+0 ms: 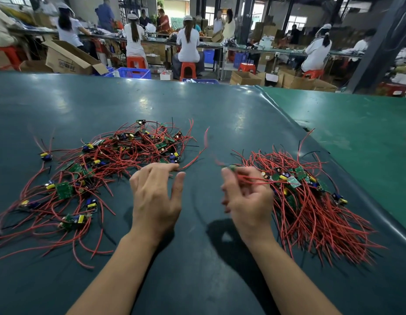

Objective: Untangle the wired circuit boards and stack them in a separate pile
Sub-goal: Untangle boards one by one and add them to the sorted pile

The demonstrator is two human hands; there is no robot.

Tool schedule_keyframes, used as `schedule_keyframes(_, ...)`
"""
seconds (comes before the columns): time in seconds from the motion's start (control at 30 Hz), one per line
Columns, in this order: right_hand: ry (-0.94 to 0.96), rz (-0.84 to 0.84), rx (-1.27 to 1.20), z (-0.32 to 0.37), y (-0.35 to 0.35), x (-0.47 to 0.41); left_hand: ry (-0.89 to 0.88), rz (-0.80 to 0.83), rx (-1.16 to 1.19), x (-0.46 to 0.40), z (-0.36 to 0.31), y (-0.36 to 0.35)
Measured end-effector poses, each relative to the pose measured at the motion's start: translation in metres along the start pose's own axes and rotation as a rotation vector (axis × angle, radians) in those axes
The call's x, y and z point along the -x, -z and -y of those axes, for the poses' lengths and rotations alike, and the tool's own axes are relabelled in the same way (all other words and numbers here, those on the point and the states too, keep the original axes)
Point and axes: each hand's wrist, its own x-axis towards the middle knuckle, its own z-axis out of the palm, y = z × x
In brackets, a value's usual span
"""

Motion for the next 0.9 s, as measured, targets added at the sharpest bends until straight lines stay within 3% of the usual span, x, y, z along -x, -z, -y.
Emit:
schedule_keyframes(0.13, -0.247, -0.381, -0.474, 0.009, 0.021, -0.025, 0.162, 0.108, -0.078, 0.001, 0.005, -0.004)
schedule_keyframes(0.23, -0.487, -0.413, -0.575, 0.005, 0.025, -0.031, 0.155, 0.164, -0.177, 0.002, 0.009, -0.011)
schedule_keyframes(0.4, -0.689, -0.154, -0.444, 0.0, 0.013, -0.022, 0.226, 0.166, -0.251, 0.0, 0.018, -0.011)
schedule_keyframes(0.5, -0.599, 0.08, -0.159, -0.004, 0.004, -0.011, 0.323, 0.342, -0.297, -0.007, 0.027, -0.01)
schedule_keyframes(0.6, -0.483, 0.212, -0.003, -0.006, -0.004, -0.001, 0.304, 0.487, -0.367, -0.01, 0.029, -0.015)
schedule_keyframes(0.77, -0.462, 0.253, 0.06, -0.007, -0.004, -0.001, 0.265, 0.274, -0.196, -0.015, 0.029, -0.009)
schedule_keyframes(0.9, -0.456, 0.268, 0.093, -0.009, -0.005, -0.002, 0.227, 0.378, -0.188, -0.028, 0.03, -0.014)
